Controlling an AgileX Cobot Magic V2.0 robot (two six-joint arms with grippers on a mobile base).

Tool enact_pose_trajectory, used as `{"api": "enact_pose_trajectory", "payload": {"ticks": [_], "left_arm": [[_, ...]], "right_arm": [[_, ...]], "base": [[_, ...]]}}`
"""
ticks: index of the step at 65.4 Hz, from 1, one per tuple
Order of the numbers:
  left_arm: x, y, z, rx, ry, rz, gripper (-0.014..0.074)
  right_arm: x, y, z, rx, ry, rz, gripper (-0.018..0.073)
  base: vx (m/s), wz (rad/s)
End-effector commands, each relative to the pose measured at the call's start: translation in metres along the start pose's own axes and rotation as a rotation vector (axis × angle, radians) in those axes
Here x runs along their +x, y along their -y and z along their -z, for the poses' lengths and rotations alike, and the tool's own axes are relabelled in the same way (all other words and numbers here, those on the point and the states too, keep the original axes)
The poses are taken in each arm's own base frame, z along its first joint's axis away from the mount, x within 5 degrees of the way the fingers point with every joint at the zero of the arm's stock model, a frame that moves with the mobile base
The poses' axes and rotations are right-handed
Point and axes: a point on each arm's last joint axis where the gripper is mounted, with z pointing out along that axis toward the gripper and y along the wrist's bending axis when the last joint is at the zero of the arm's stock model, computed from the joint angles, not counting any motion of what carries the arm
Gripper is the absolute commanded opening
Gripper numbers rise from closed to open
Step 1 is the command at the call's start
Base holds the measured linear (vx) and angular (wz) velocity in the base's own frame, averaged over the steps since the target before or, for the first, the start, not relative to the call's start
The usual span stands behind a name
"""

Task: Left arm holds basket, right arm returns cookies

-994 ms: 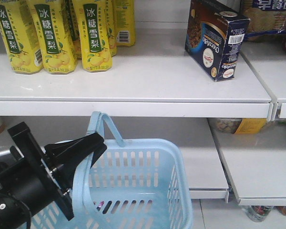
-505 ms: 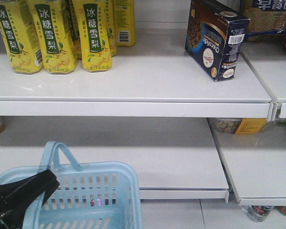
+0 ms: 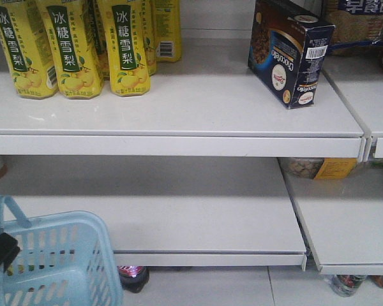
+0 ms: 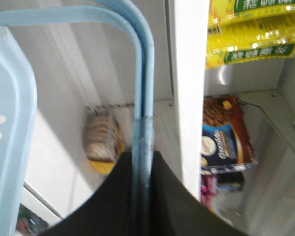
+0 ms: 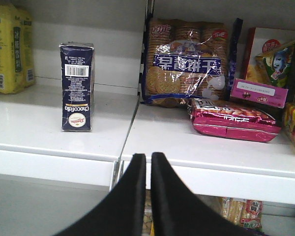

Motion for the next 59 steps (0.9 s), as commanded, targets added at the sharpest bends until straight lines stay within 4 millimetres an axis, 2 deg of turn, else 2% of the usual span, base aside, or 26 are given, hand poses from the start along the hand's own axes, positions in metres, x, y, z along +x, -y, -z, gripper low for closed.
{"api": "enact_pose_trajectory", "payload": {"ticks": [1, 26, 42, 59], "left_arm": [[-0.006, 0.014, 0.004, 0.079, 0.063, -0.082, 0.0], [-0.025, 0.008, 0.012, 0.001, 0.285, -0.105, 0.0], [-0.033, 0.008, 0.014, -0.089, 0.373, -0.539, 0.0], [-0.035, 0.008, 0.017, -0.149, 0.398, -0.792, 0.0]], "right_arm": [[-0.013, 0.002, 0.001, 0.02, 0.083, 0.009, -0.0006], [-0.013, 0.002, 0.001, 0.02, 0.084, 0.009, -0.0006], [-0.013, 0.002, 0.001, 0.02, 0.084, 0.009, -0.0006], [-0.013, 0.002, 0.001, 0.02, 0.084, 0.009, -0.0006]], "base": [[0.0, 0.0], [0.0, 0.0], [0.0, 0.0], [0.0, 0.0]]}}
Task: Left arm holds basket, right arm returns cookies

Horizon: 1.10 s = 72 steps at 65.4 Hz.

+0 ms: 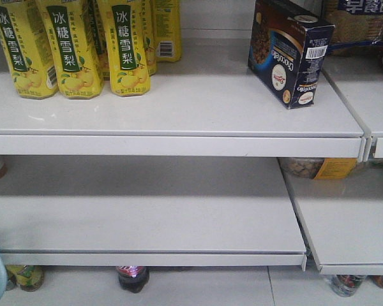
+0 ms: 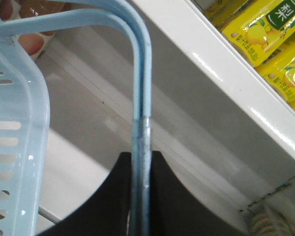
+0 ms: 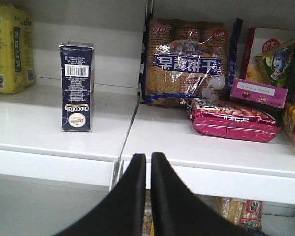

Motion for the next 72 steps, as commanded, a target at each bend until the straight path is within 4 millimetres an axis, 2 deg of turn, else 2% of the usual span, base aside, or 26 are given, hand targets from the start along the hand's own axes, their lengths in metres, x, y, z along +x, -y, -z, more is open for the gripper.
{"api": "enact_pose_trajectory", "payload": {"ticks": [1, 12, 48, 55, 72], "left_arm": [[-0.011, 0.015, 0.004, 0.117, 0.073, -0.125, 0.0], [-0.013, 0.015, 0.015, 0.134, 0.133, -0.15, 0.0], [-0.015, 0.018, 0.017, 0.167, 0.157, -0.193, 0.0], [-0.015, 0.018, 0.017, 0.158, 0.169, -0.256, 0.0], [-0.017, 0.017, 0.017, 0.124, 0.206, -0.533, 0.0]], "right_arm": [[-0.013, 0.002, 0.001, 0.02, 0.084, 0.01, -0.0006], [-0.013, 0.002, 0.001, 0.02, 0.084, 0.01, -0.0006], [-0.013, 0.002, 0.001, 0.02, 0.083, 0.01, -0.0006], [-0.013, 0.002, 0.001, 0.02, 0.083, 0.01, -0.0006], [-0.013, 0.002, 0.001, 0.02, 0.083, 0.01, -0.0006]], "base": [[0.0, 0.0], [0.0, 0.0], [0.0, 0.0], [0.0, 0.0], [0.0, 0.0]]}}
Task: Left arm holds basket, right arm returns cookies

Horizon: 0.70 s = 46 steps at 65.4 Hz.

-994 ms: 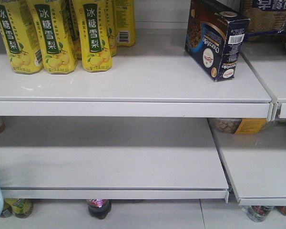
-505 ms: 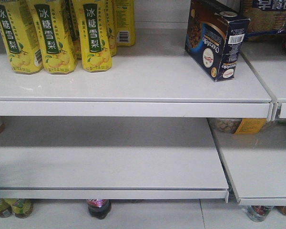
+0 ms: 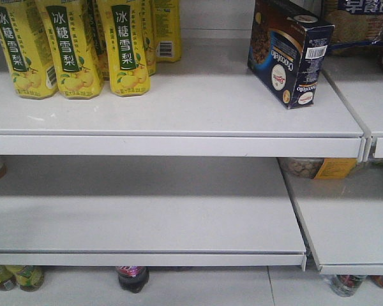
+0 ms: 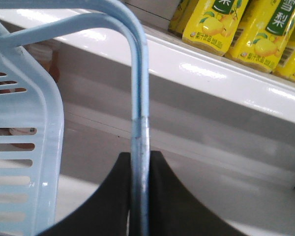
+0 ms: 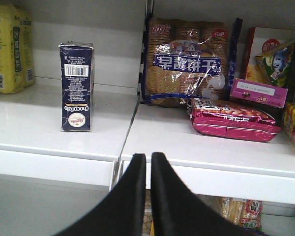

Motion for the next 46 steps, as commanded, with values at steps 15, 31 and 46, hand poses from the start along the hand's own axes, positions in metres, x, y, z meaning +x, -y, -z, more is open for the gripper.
{"api": "enact_pose_trajectory", "payload": {"ticks": [15, 31, 46], "left_arm": [[-0.018, 0.007, 0.014, 0.046, 0.162, -0.192, 0.0], [-0.003, 0.001, 0.021, 0.036, 0.126, -0.183, 0.0], [0.012, -0.004, 0.017, 0.046, 0.141, -0.138, 0.0]], "right_arm": [[-0.013, 0.002, 0.001, 0.02, 0.083, 0.01, -0.0006], [-0.013, 0.002, 0.001, 0.02, 0.083, 0.01, -0.0006], [-0.013, 0.002, 0.001, 0.02, 0.083, 0.01, -0.0006]], "base": [[0.0, 0.0], [0.0, 0.0], [0.0, 0.0]]}}
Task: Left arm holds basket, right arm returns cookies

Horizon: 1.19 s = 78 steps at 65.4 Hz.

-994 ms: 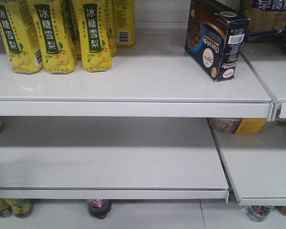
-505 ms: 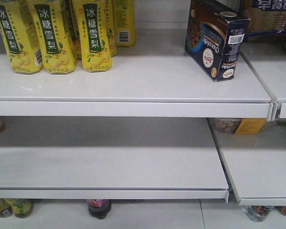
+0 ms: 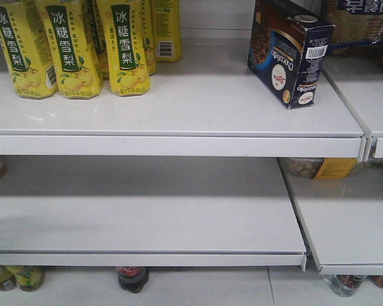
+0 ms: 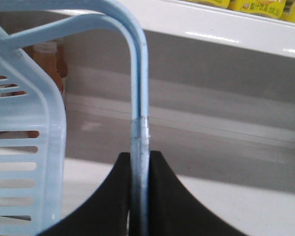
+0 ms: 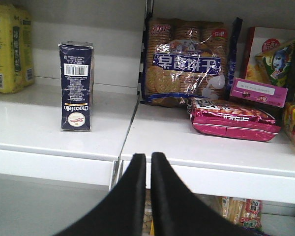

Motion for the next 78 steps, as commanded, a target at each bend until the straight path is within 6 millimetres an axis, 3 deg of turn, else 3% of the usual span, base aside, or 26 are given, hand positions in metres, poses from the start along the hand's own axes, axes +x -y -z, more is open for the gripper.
{"api": "enact_pose_trajectory", "payload": {"ticks": [1, 37, 55, 78], "left_arm": [[-0.019, 0.004, 0.004, 0.031, 0.161, -0.022, 0.0], [-0.009, 0.002, 0.003, 0.004, 0.051, -0.06, 0.0], [-0.013, 0.003, 0.003, 0.005, 0.1, -0.254, 0.0], [-0.021, 0.004, 0.004, 0.012, 0.18, -0.257, 0.0]], "right_arm": [[-0.013, 0.002, 0.001, 0.02, 0.083, 0.01, -0.0006], [-0.013, 0.002, 0.001, 0.02, 0.084, 0.01, -0.0006], [-0.013, 0.002, 0.001, 0.02, 0.084, 0.01, -0.0006], [-0.013, 0.002, 0.001, 0.02, 0.084, 0.01, -0.0006]], "base": [[0.0, 0.0], [0.0, 0.0], [0.0, 0.0], [0.0, 0.0]]}}
